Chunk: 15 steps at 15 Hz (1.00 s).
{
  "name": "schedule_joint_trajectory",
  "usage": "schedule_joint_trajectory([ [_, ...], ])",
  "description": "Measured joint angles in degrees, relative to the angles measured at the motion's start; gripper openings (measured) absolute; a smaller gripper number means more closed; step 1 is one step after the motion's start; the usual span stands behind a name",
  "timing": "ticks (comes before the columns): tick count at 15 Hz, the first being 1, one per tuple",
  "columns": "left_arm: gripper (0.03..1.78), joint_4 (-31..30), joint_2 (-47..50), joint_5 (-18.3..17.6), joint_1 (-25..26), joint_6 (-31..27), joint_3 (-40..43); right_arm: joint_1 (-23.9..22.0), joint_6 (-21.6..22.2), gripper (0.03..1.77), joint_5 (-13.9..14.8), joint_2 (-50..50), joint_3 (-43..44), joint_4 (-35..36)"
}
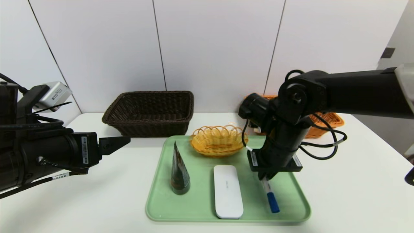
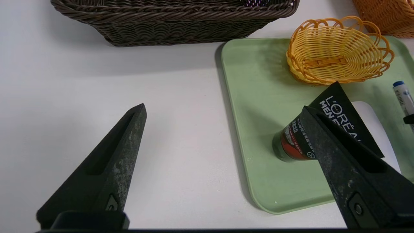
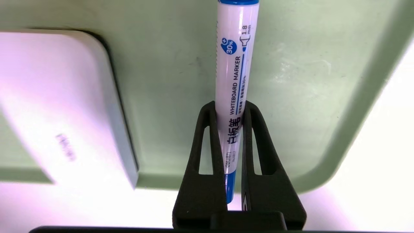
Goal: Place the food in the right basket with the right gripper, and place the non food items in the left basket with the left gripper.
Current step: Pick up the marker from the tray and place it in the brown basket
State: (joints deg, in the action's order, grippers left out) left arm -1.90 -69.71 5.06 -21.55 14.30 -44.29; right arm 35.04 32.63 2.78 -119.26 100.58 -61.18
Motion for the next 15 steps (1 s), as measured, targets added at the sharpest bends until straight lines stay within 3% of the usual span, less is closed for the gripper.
schedule_joint_trajectory([
  [4, 1.69, 0.00, -0.02, -0.02, 0.02, 0.02, 0.00, -0.15, 0.49, 0.18, 0.72, 5.27, 1.48, -0.02],
  [8, 1.69, 0.17, -0.05, 0.00, 0.04, 0.00, 0.00, 0.27, -0.04, 0.18, 1.60, 10.96, 9.03, 0.39],
  [12, 1.69, 0.26, -0.50, 0.00, 0.00, 0.02, -0.30, 2.61, -3.40, 0.18, 5.32, 13.69, 11.35, 15.60],
  [15, 1.69, 0.33, -0.68, 0.00, -0.05, 0.02, -0.13, 5.21, -5.74, 0.18, 6.31, 12.92, 11.37, 30.05],
])
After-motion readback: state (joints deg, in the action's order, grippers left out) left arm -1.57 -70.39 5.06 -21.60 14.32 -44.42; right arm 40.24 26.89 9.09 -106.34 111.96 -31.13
